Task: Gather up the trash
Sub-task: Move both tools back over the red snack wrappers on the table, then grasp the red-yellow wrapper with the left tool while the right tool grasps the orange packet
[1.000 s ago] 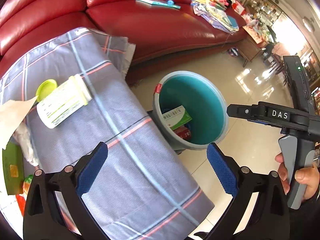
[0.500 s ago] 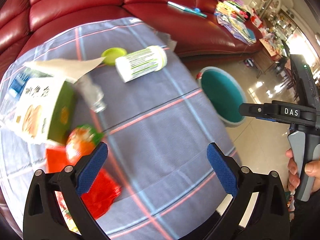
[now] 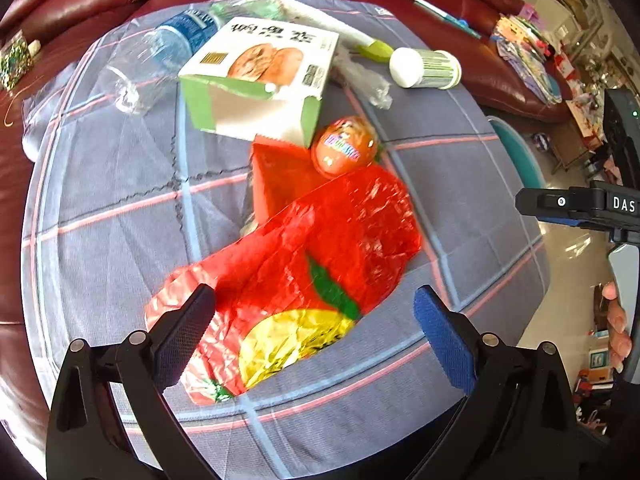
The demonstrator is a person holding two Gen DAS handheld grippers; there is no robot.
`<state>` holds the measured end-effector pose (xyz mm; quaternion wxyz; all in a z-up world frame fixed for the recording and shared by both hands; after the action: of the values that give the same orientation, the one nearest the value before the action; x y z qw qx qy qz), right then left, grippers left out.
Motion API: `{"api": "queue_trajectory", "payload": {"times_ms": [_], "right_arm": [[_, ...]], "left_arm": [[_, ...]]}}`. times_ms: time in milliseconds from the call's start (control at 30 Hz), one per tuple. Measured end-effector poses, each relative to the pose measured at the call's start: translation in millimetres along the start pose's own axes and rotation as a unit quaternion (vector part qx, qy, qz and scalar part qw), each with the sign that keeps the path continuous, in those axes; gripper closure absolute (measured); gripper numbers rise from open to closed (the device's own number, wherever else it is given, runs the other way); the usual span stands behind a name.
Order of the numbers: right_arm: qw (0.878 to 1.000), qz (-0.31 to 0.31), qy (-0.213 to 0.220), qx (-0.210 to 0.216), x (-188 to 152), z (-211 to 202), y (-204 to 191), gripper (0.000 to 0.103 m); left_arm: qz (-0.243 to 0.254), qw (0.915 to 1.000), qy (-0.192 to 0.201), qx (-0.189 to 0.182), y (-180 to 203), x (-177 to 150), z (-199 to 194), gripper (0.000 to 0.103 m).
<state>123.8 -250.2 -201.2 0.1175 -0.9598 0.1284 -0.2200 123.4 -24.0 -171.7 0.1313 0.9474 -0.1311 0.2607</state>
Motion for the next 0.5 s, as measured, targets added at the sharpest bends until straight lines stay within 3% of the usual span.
{"api": "queue_trajectory", "payload": {"times_ms": [200,500], "right_arm": [[1.0,-0.015,-0.02,0.003,-11.9,14.9,-22.0,0.011],[1.0,-0.017,-0.022,0.002,-12.8,19.7,-29.0,0.011]], "left_arm": [[0.001,0.9999,0.009,0.008,-7.9,-8.9,3.9,0.004],[0.07,0.9957,0.017,0.058,3.7,-14.6,26.8,0.004]]}}
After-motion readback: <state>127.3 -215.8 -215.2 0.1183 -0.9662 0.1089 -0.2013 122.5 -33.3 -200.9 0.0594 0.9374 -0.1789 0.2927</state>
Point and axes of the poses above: each gripper's, at about its wrist camera, not at the fingertips, and z roughly the way its jaws point, y to its right, x to its top, the point moved 8 cm from there along z, roughly the way its jaws point, and after that the axes turned 12 degrees about y, right-handed, at the moved point
